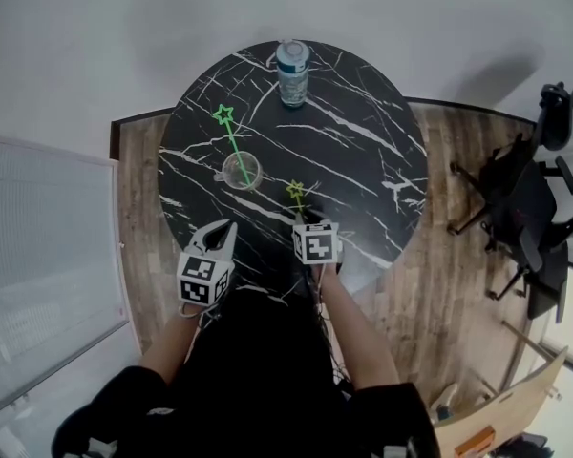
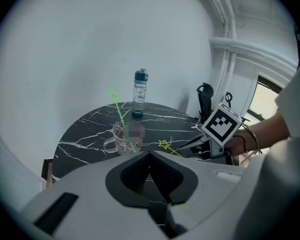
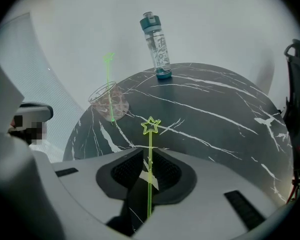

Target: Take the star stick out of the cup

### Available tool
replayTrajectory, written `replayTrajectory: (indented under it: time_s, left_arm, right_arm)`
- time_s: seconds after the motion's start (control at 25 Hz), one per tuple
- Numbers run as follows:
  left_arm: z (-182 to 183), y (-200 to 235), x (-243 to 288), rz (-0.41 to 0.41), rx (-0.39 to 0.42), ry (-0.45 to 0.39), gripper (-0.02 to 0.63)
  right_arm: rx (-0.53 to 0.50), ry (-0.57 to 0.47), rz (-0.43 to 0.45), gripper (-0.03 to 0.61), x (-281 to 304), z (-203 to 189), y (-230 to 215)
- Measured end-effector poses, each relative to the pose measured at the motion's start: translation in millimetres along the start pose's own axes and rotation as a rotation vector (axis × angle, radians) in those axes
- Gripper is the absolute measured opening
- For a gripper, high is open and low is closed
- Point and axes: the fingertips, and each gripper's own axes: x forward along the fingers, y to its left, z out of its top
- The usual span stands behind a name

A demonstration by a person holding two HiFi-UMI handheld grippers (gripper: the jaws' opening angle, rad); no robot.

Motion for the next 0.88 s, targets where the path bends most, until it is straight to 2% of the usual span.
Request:
replayTrajectory:
  time_s: [0.04, 0.2, 0.36, 0.48, 0.72, 0.88]
  left_arm:
    - [0, 0, 0, 0.0, 0.001, 0.001, -0.002]
    - [1, -1, -2, 0.004, 0.002, -0.002, -0.002]
    - [5, 1, -3, 0.008, -0.003, -0.005, -0.002]
    - [11, 2, -4, 0.009, -0.002, -0.01, -0.002]
    - [26, 4, -6, 0.01, 0.028, -0.023, -0.002]
    - [33, 7, -2, 0.005, 0.043, -0.02, -0.002]
  right_arm:
    - [-0.002, -0.001, 0.002, 0.057, -1, 0, 0]
    - [-0.01, -0.047, 0.021, 0.057, -8, 4, 2]
    - [-0.029, -0.108, 0.048, 0.006, -16, 9, 5]
    - [-0.036, -0.139, 0.09, -0.002, -25, 11, 15]
    - [-0.068, -0.29, 0.169, -0.003, -43, 32, 37]
    - [-0.077, -0.313, 0.181, -0.003, -50, 38, 44]
